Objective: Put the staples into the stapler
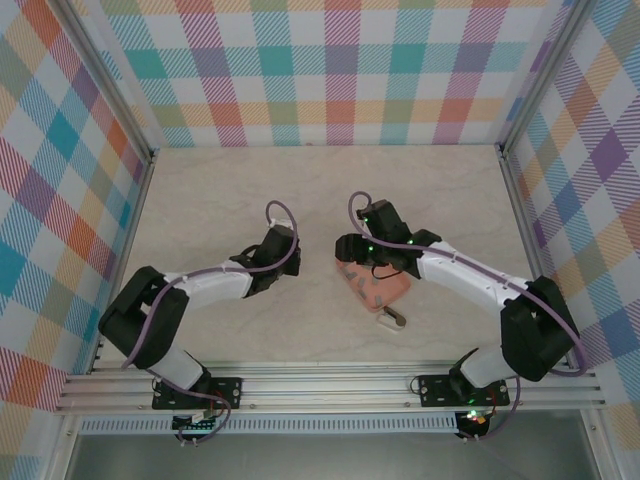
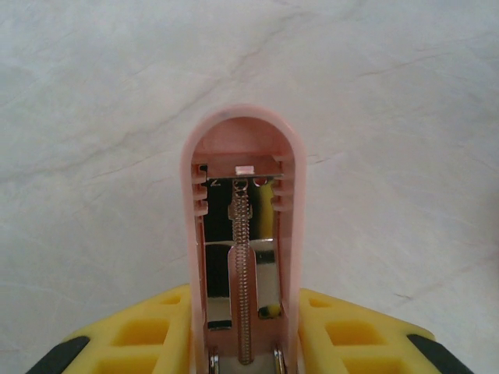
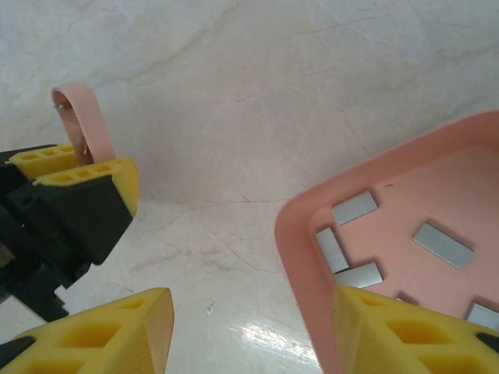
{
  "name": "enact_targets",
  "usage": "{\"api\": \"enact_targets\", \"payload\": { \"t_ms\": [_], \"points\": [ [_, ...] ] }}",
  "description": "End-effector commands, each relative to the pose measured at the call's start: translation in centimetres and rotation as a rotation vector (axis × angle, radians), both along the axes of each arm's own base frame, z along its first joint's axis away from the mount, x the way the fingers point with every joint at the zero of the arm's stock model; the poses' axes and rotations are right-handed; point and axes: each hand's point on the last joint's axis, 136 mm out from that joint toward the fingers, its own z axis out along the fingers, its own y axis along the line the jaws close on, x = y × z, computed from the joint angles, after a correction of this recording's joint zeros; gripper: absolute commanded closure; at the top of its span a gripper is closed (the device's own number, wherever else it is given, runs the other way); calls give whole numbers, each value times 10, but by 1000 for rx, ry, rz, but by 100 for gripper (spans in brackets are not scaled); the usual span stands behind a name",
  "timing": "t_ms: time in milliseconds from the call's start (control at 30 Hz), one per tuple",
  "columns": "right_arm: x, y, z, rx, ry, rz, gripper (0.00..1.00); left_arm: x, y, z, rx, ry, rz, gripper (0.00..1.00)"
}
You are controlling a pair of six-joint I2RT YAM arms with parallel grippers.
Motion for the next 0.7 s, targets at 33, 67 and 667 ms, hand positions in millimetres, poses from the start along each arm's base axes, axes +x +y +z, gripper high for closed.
{"api": "enact_targets", "payload": {
  "t_ms": [33,67,667],
  "points": [
    [4,-2,1,-8,16,-28,45,14,0,-4,-43,-30,109,84],
    [4,-3,0,-8,19,-26,45,14,-1,-10,-41,-18,112,83],
    [1,-6,-7,-18,44,-38,45,20,-48,-38,-96,93,60,81]
  ]
}}
